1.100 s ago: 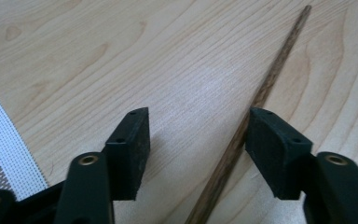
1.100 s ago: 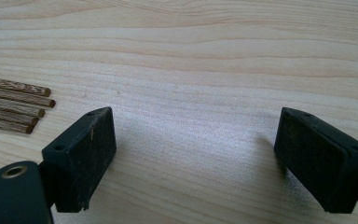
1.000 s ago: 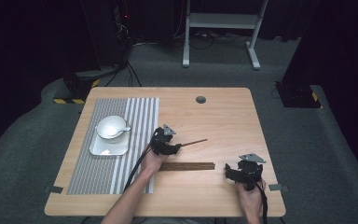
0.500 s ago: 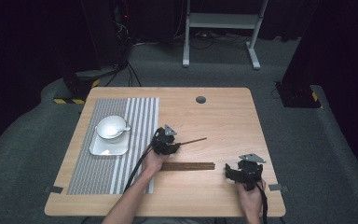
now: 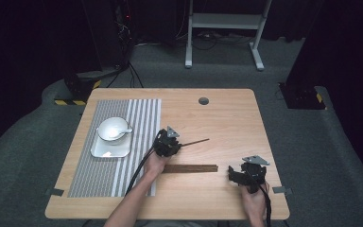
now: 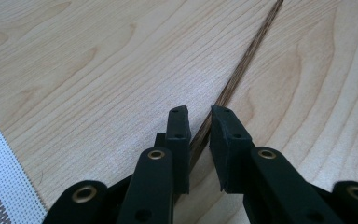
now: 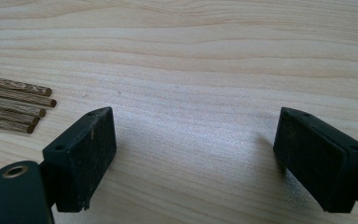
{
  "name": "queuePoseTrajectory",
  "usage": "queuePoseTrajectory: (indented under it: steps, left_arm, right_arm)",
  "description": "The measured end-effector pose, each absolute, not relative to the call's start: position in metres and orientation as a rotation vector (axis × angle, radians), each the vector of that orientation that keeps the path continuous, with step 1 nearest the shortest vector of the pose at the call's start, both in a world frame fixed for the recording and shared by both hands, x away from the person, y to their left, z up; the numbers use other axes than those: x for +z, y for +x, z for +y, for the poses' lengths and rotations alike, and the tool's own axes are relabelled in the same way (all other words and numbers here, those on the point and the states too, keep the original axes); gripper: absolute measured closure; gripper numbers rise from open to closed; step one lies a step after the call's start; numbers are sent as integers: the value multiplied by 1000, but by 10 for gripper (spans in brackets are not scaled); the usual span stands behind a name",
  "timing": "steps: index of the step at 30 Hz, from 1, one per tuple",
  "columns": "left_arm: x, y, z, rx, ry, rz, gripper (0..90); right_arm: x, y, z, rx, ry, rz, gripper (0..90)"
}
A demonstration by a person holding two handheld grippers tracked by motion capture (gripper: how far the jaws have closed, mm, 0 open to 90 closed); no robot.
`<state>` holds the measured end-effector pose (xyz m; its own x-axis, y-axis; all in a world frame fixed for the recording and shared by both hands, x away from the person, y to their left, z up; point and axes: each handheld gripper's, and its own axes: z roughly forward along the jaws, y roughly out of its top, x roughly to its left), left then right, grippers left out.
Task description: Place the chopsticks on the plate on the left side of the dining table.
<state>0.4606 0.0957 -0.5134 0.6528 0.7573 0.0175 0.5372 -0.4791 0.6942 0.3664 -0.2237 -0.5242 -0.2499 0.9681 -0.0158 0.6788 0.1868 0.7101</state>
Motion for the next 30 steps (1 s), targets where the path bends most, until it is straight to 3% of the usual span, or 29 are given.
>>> queuePoseTrajectory:
  steps: [30]
  left_arm:
    - [-510,463,97,409,2209,981,818]
  right_arm:
    - [-524,366,-223,821,1539,2003,128]
